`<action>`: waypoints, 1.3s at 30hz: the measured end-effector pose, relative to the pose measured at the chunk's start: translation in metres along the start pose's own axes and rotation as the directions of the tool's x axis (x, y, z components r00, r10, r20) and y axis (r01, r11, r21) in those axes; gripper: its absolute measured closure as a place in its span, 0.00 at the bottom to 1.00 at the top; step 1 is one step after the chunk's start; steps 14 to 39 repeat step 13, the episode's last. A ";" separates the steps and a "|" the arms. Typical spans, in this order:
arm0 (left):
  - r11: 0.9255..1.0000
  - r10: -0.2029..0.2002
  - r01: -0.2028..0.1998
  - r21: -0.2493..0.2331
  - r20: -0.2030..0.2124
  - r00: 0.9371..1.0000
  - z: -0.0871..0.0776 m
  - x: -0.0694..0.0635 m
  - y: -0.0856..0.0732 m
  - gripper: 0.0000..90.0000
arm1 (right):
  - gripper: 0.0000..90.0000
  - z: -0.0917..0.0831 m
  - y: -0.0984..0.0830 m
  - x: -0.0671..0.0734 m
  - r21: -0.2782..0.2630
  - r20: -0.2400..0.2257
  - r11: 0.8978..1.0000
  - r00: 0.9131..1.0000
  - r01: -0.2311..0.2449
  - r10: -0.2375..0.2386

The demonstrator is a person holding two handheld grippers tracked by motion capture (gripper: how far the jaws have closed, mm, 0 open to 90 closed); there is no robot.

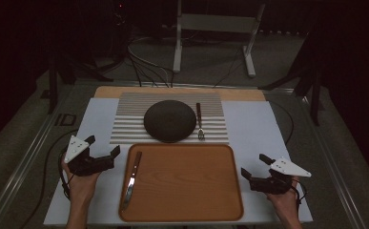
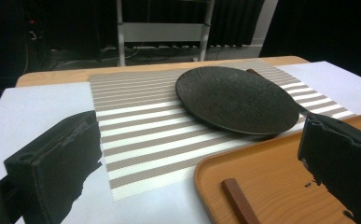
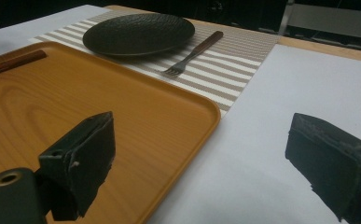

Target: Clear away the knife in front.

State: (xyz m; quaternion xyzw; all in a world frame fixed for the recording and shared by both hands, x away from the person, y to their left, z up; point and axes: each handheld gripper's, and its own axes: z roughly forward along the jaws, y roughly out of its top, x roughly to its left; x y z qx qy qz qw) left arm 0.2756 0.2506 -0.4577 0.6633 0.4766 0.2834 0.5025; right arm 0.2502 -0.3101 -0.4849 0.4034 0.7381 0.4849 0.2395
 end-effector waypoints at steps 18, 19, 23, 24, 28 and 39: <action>1.000 0.016 -0.016 -0.005 -0.030 0.999 0.000 0.002 -0.003 0.00 | 0.09 -0.001 0.001 0.001 -0.007 -0.004 1.000 1.000 0.001 -0.001; 1.000 0.016 -0.016 -0.005 -0.030 0.999 0.000 0.002 -0.003 0.00 | 0.09 -0.001 0.001 0.001 -0.007 -0.004 1.000 1.000 0.001 -0.001; 1.000 0.016 -0.016 -0.005 -0.030 0.999 0.000 0.002 -0.003 0.00 | 0.09 -0.001 0.001 0.001 -0.007 -0.004 1.000 1.000 0.001 -0.001; 1.000 0.016 -0.016 -0.005 -0.030 0.999 0.000 0.002 -0.003 0.00 | 0.09 -0.001 0.001 0.001 -0.007 -0.004 1.000 1.000 0.001 -0.001; 1.000 0.016 -0.016 -0.005 -0.030 0.999 0.000 0.002 -0.003 0.00 | 0.09 -0.001 0.001 0.001 -0.007 -0.004 1.000 1.000 0.001 -0.001; 1.000 0.016 -0.016 -0.005 -0.030 0.999 0.000 0.002 -0.003 0.00 | 0.09 -0.001 0.001 0.001 -0.007 -0.004 1.000 1.000 0.001 -0.001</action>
